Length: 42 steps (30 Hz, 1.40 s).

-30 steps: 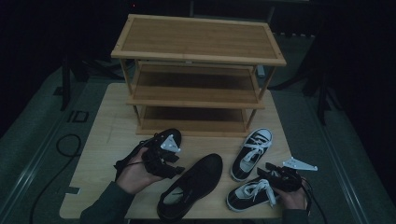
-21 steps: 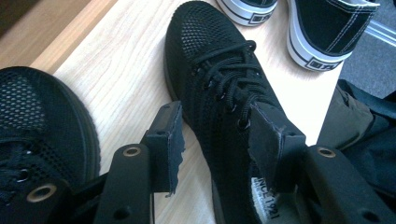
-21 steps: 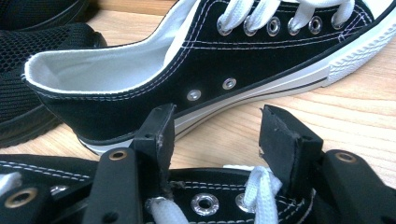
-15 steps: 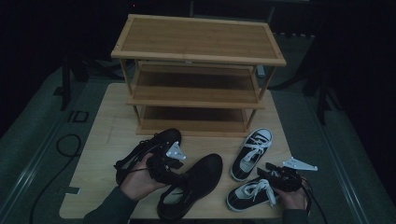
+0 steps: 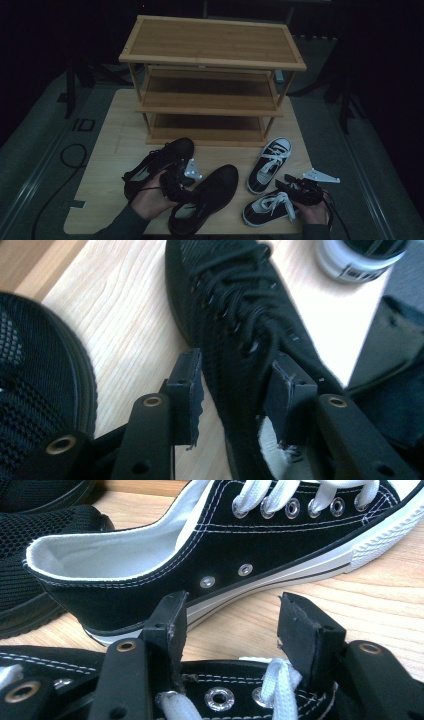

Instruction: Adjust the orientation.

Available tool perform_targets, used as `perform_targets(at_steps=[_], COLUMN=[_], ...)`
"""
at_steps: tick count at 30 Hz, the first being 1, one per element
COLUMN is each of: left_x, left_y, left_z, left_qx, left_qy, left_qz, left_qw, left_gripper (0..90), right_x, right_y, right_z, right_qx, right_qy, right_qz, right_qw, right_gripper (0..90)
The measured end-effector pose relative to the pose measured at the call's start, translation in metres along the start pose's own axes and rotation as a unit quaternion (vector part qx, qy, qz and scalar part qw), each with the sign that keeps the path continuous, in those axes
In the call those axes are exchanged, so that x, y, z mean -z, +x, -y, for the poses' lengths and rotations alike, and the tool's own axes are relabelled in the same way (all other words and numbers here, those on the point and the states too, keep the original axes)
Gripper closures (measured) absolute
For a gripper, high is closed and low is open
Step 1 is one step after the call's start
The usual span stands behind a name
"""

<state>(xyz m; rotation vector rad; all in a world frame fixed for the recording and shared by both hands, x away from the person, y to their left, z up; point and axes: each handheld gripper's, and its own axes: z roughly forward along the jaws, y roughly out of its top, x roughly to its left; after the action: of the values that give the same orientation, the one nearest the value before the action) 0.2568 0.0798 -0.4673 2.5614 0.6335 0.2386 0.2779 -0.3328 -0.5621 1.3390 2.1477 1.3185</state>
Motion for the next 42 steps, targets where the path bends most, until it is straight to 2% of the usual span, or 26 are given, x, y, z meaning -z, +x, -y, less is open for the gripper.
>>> perform_targets(at_steps=[2, 6, 9, 12, 15, 20, 26, 30, 35, 42], left_x=[-0.006, -0.016, -0.022, -0.023, -0.022, -0.021, -0.019, -0.015, -0.012, -0.005], left_y=[-0.003, -0.004, -0.006, -0.007, -0.007, -0.004, -0.001, 0.006, 0.009, 0.018], left_z=[-0.001, -0.003, -0.003, -0.004, -0.002, 0.000, 0.003, 0.011, 0.017, 0.030], left_qx=[-0.006, 0.005, 0.011, 0.014, 0.020, 0.030, 0.041, 0.060, 0.071, 0.100], left_qy=[0.010, 0.014, 0.018, 0.017, 0.012, 0.005, 0.003, 0.001, -0.001, -0.004], left_qz=[-0.012, -0.021, -0.027, -0.033, -0.046, -0.045, -0.052, -0.058, -0.064, -0.083], left_qw=[0.9999, 0.9997, 0.9994, 0.9992, 0.9987, 0.9985, 0.9978, 0.9965, 0.9954, 0.9915], left_gripper=[63.0, 68.4, 78.2, 84.9, 87.9, 88.2, 88.3, 88.4, 88.3, 88.3], right_x=[0.000, 0.000, 0.000, 0.000, 0.000, 0.000, 0.000, 0.000, 0.000, 0.000], right_y=[0.000, 0.000, 0.000, 0.000, 0.000, 0.000, 0.000, 0.000, 0.000, 0.000], right_z=[0.000, 0.000, 0.000, 0.000, 0.000, 0.000, 0.000, 0.000, 0.000, 0.000], right_qx=[0.000, 0.000, 0.000, 0.000, -0.001, -0.001, -0.001, -0.001, -0.001, 0.000], right_qy=[0.000, 0.000, 0.000, 0.000, 0.000, 0.000, 0.000, 0.000, -0.001, -0.001], right_qz=[0.000, 0.000, 0.000, 0.000, -0.001, -0.001, -0.001, -0.001, -0.001, -0.001], right_qw=[1.0000, 1.0000, 1.0000, 1.0000, 1.0000, 1.0000, 1.0000, 1.0000, 1.0000, 1.0000], right_gripper=[45.2, 45.1, 45.1, 45.2, 45.1, 45.1, 45.1, 45.1, 45.1, 45.1])
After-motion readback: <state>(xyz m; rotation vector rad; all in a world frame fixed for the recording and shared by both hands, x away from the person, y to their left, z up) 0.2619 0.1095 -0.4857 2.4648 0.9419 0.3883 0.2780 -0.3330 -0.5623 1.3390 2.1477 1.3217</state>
